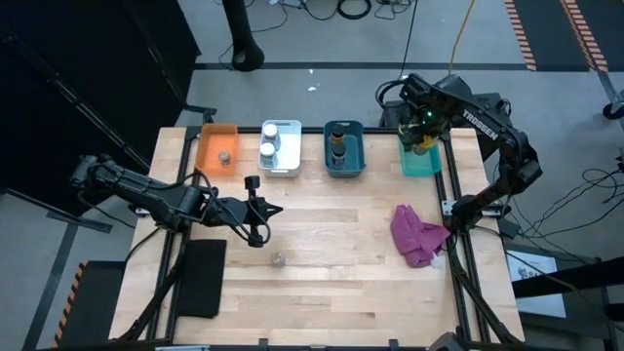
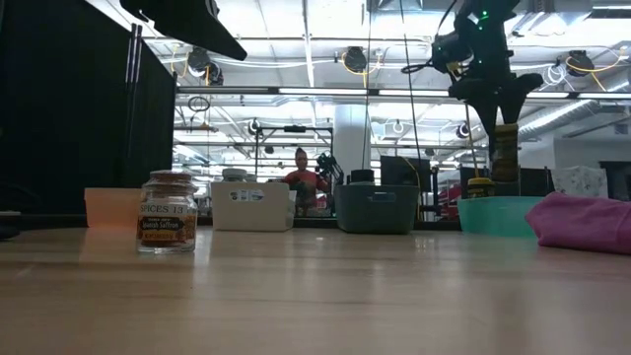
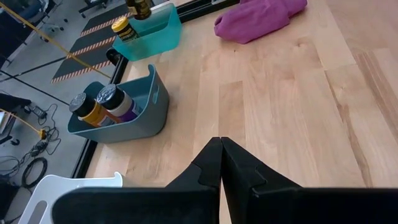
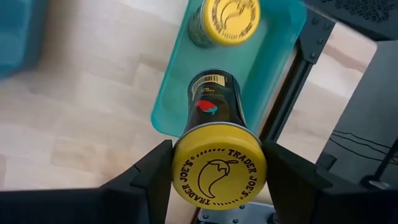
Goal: Sort spices by type
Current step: Put the yellow seasoning bottle into the blue bin
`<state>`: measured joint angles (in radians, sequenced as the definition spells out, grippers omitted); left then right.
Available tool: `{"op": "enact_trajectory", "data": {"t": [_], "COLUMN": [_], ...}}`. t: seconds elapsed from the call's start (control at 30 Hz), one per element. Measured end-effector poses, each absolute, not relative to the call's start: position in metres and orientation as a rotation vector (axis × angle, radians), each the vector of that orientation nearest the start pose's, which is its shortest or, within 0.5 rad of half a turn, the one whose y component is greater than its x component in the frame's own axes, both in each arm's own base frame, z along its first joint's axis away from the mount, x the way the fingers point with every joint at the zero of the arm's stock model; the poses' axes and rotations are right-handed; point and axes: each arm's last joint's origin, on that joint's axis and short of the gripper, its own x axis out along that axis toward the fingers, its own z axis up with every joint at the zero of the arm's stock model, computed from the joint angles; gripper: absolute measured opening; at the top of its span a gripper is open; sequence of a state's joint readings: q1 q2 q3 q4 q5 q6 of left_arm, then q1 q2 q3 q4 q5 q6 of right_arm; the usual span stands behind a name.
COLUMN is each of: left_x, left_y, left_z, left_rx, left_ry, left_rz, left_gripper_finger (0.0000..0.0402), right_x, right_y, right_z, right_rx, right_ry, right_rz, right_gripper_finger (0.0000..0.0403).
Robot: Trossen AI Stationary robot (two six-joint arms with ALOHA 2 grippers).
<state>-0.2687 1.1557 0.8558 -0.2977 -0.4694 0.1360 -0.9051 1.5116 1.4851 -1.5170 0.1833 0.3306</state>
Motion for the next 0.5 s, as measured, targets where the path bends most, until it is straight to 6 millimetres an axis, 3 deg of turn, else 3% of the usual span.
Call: {"op": "enact_trajectory", "data": {"t": [0.27,0.5], "left_x": [0.238,0.238], "left_y": [-0.052,-0.052], "left_z": [0.277,0.278], "left_rx": [0.347,0.346], "left_ry": [0.571,0.563], "left_rz": [0.157,0.157], "left_gripper_finger": [0.0011,0.0011], "right_x": [0.144,0.138], "right_y": [-0.208,-0.217], "right_z": [0.291,0.278], "right_rx": [0.861,0.922], "right_ry": [1.424,1.362], "right_rz": [-1.041,-0.971], "right_gripper_finger": [0.0192,0.0192]}}
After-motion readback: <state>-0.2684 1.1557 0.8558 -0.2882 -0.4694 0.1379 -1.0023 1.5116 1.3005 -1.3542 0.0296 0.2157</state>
